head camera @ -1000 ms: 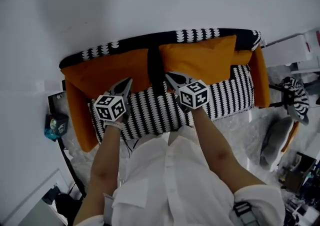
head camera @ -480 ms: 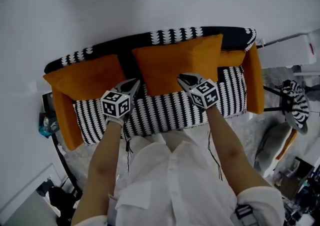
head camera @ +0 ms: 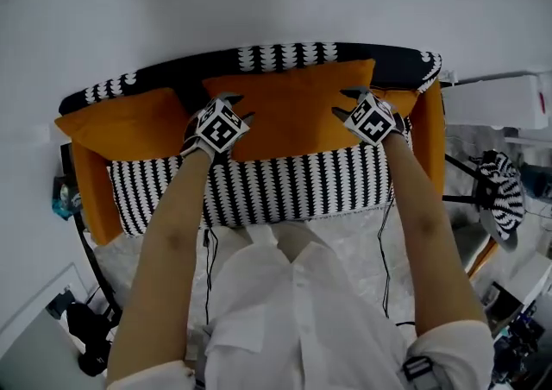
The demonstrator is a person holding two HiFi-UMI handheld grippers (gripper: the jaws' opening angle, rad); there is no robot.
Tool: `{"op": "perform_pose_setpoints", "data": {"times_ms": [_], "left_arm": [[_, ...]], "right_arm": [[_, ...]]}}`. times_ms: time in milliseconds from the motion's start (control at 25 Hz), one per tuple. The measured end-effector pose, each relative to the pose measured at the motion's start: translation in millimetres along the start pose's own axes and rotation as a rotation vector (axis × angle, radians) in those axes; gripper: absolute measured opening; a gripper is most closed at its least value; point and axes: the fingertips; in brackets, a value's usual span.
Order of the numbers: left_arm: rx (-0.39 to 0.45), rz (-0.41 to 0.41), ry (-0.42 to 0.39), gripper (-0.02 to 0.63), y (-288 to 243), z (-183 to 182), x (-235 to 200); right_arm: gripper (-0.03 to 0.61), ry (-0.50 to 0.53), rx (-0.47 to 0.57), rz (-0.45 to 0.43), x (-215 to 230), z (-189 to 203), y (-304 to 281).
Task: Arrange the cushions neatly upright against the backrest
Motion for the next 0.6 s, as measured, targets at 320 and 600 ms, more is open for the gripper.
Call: {"op": "perform_pose_setpoints", "data": {"times_ms": [320, 600], "left_arm": [[-0.189, 0.029, -0.185, 0.258, -48.7, 6.0, -26.6], [-0.314, 0.08, -0.292, 0.265, -79.8, 24.9, -37.8]], "right_arm": [[0.282, 0.262, -0.173, -0.07, 37.1, 24.2, -41.1], [0.283, 0.334, -0.272, -0.079, 54.6, 45.7, -75.4]]}}
Point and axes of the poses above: the fingertips, and each gripper's own axes: y backward along the fingers, x to its right, z out of its underside, and after that the axes turned 6 degrees about x, right-handed
